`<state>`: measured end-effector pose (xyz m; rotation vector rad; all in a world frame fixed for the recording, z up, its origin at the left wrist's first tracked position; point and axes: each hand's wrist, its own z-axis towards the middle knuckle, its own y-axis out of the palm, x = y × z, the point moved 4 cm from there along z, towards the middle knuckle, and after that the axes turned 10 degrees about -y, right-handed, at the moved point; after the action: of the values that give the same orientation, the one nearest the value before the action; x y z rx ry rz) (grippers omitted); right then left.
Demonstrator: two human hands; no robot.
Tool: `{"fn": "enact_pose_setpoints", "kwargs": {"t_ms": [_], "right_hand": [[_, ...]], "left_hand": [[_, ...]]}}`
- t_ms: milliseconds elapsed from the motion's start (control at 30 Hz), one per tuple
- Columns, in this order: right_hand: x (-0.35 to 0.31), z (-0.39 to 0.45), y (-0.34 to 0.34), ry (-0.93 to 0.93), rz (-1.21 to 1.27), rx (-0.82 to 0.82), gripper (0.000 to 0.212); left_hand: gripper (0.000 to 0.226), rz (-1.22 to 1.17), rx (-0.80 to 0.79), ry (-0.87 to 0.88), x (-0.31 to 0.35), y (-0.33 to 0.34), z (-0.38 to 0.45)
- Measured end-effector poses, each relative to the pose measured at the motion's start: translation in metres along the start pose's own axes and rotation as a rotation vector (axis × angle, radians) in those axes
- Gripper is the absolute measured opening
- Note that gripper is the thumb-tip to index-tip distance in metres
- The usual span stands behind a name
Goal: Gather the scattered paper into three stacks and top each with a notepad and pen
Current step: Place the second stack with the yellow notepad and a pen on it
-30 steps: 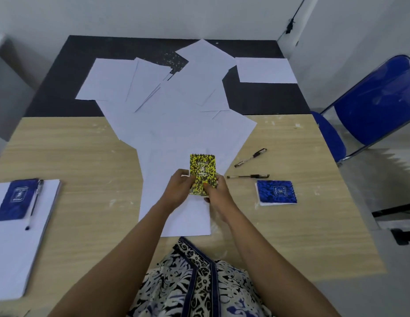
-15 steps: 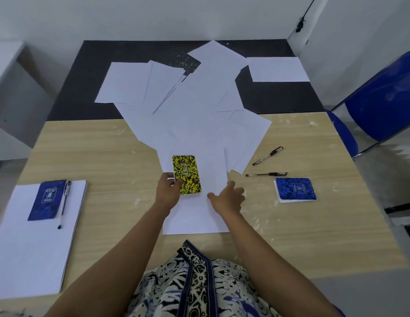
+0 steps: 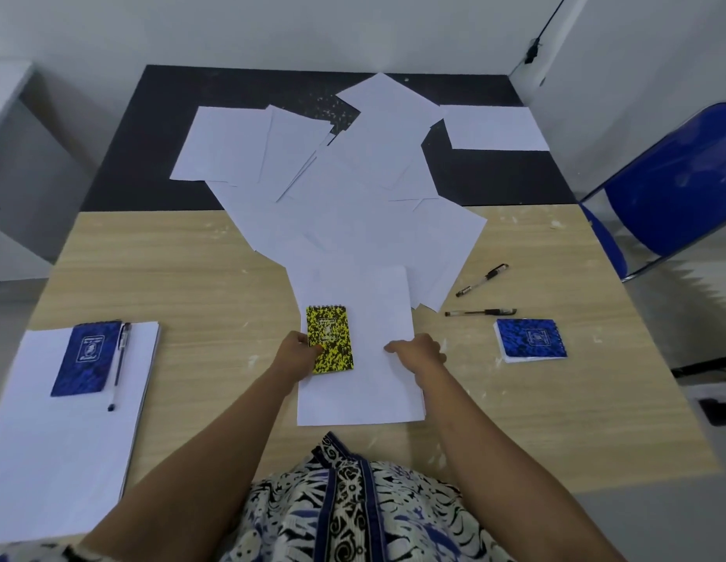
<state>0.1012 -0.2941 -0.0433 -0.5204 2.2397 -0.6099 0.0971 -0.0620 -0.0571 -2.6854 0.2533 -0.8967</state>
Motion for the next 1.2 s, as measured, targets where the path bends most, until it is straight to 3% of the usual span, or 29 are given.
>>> {"fn": "enact_pose_setpoints", "kwargs": {"t_ms": [333,600,867,1067,1200], "right_hand": [[-0.009,-0.008,0.007,-0.115,0.156,-0.038,0.035],[-0.003,-0.019,-0.001,-0.290,0.267,0.017,0.039],[0.008,-0.019,-0.023,-0.313,0.327,0.189,0.038],[0.002,-0.023,-0.041,-0.345,0.362,0.323,0.037],[-0.010,-0.028,-0.055,-0.413,0.392,0.393,0.034]], "left_hand": [[0.027,-0.008,-0.009,0.015,-0.003,0.003,-0.001],[0.033,-0.157,0.064,0.073,-0.004,0.002,-0.008],[0.047,-0.280,0.160,0.062,0.012,-0.017,0.001],[0.044,-0.069,0.305,0.014,0.008,-0.020,0.005],[0.038,0.027,0.318,0.013,0.012,-0.016,0.004]]}}
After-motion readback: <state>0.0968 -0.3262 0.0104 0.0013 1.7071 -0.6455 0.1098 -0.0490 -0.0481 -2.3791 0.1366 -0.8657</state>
